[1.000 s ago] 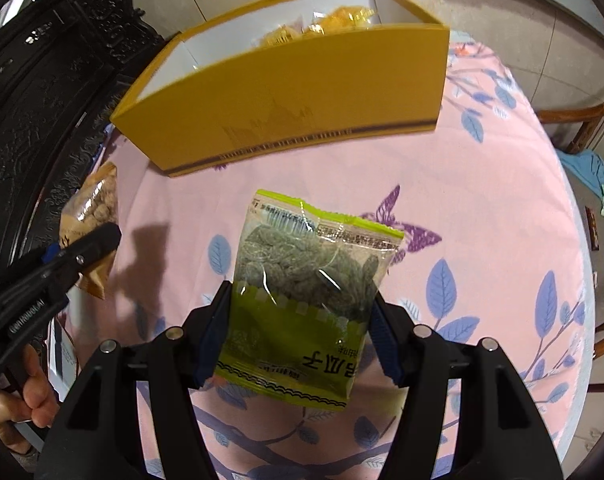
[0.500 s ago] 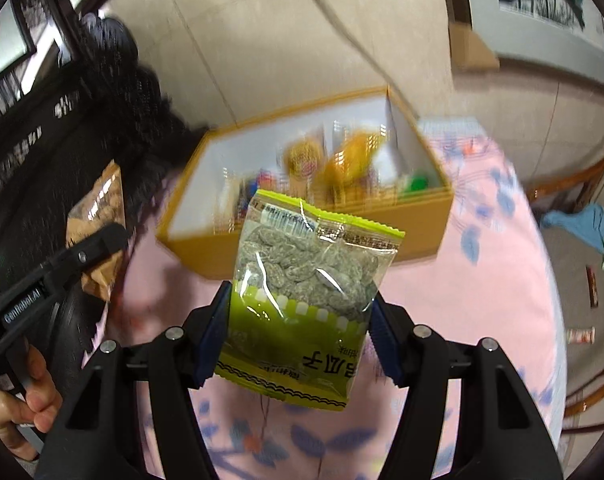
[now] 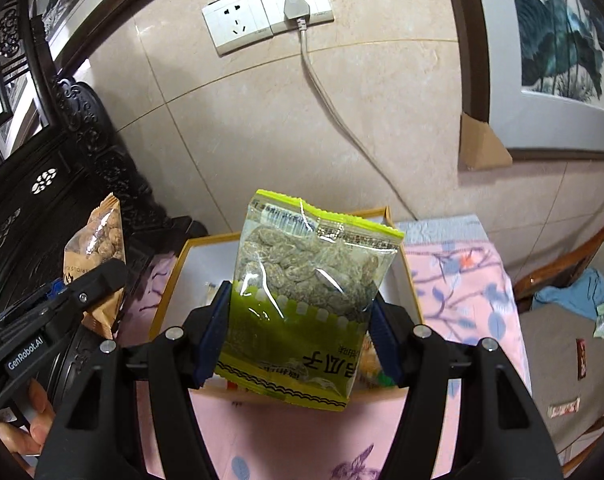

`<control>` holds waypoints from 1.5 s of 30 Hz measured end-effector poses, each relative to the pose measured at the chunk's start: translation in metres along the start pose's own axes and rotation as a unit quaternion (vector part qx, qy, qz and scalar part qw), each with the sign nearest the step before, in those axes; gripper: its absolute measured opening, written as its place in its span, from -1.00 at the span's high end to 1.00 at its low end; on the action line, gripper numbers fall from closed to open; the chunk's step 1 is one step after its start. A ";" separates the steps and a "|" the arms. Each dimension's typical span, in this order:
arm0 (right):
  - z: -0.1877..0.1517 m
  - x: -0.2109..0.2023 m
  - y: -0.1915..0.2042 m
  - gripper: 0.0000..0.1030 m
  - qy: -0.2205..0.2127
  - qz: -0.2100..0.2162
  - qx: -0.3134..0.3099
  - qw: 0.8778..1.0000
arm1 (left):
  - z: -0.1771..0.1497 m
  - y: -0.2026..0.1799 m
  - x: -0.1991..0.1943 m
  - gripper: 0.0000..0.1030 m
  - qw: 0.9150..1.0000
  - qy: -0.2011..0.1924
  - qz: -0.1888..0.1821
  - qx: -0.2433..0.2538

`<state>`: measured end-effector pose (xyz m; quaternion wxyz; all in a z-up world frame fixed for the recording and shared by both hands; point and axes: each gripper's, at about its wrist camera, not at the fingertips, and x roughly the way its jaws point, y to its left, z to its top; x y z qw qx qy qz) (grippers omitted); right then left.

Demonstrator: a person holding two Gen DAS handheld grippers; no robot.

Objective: Organize snacks

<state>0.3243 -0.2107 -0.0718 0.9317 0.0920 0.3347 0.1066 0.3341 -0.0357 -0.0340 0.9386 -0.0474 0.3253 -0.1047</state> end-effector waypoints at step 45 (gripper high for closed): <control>-0.028 0.025 0.000 -0.97 0.110 -0.055 -0.051 0.991 | -0.010 0.008 0.013 -0.96 0.994 0.037 0.107 0.004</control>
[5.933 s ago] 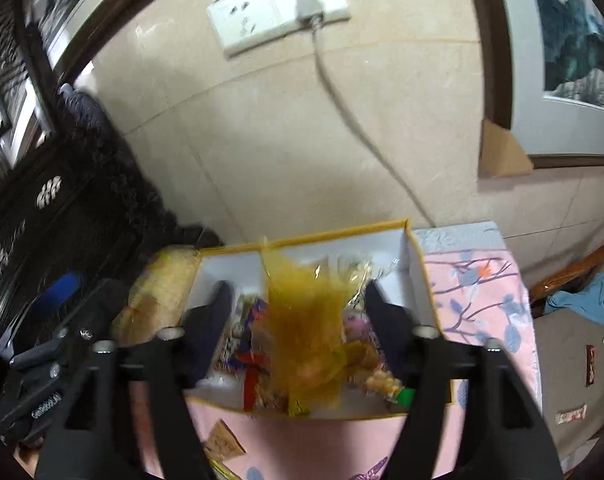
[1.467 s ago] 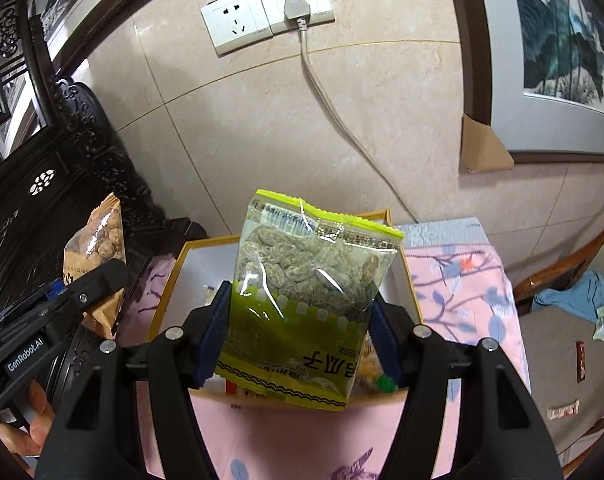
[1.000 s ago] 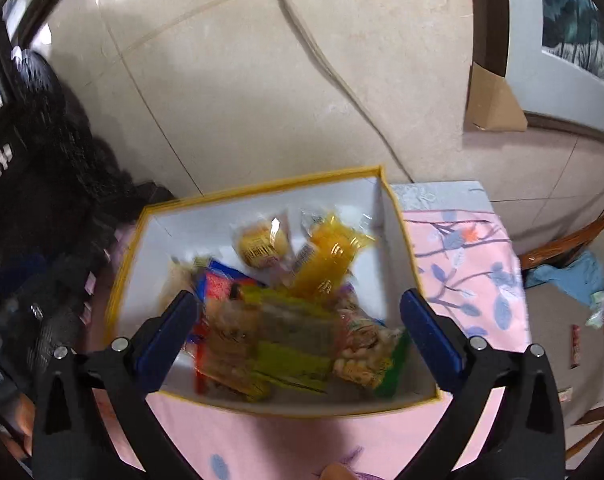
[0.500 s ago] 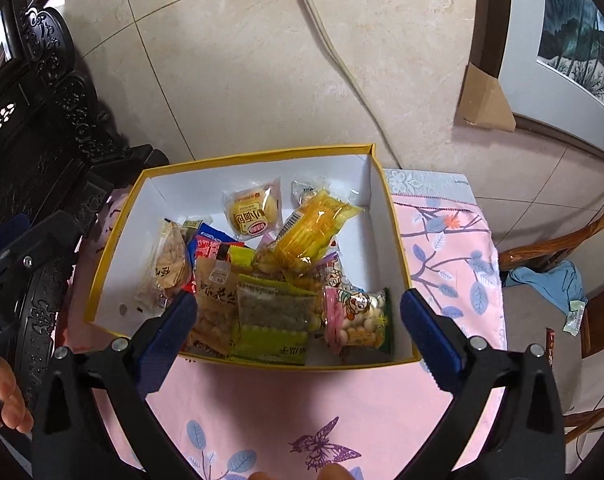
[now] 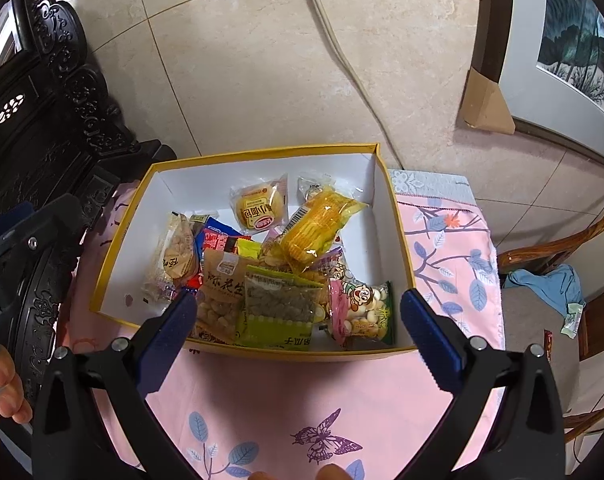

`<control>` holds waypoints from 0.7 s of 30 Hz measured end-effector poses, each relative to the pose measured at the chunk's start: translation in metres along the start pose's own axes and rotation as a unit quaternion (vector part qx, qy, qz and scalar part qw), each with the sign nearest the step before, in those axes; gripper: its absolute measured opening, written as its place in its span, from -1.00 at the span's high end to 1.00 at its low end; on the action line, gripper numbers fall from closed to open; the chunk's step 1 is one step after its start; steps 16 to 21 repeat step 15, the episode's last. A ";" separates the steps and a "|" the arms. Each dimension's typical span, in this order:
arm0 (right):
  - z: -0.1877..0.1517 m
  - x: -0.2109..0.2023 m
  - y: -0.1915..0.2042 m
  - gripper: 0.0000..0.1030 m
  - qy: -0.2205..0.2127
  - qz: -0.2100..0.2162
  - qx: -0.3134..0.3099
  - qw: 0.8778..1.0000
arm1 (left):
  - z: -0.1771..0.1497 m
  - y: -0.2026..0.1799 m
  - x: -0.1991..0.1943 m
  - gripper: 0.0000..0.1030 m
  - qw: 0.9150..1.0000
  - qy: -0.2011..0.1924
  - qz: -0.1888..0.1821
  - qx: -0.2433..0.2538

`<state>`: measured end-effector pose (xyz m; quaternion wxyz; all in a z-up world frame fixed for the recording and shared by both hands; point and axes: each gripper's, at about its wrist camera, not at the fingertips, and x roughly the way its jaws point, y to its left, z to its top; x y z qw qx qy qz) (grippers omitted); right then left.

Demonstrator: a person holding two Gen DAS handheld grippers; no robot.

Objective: Organize snacks

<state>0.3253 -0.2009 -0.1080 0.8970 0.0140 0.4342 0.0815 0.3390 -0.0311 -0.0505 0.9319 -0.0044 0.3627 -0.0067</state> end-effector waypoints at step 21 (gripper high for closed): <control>0.000 0.000 0.000 -0.97 0.003 0.002 0.002 1.000 | -0.001 0.002 0.000 -0.96 1.000 0.006 0.002 0.000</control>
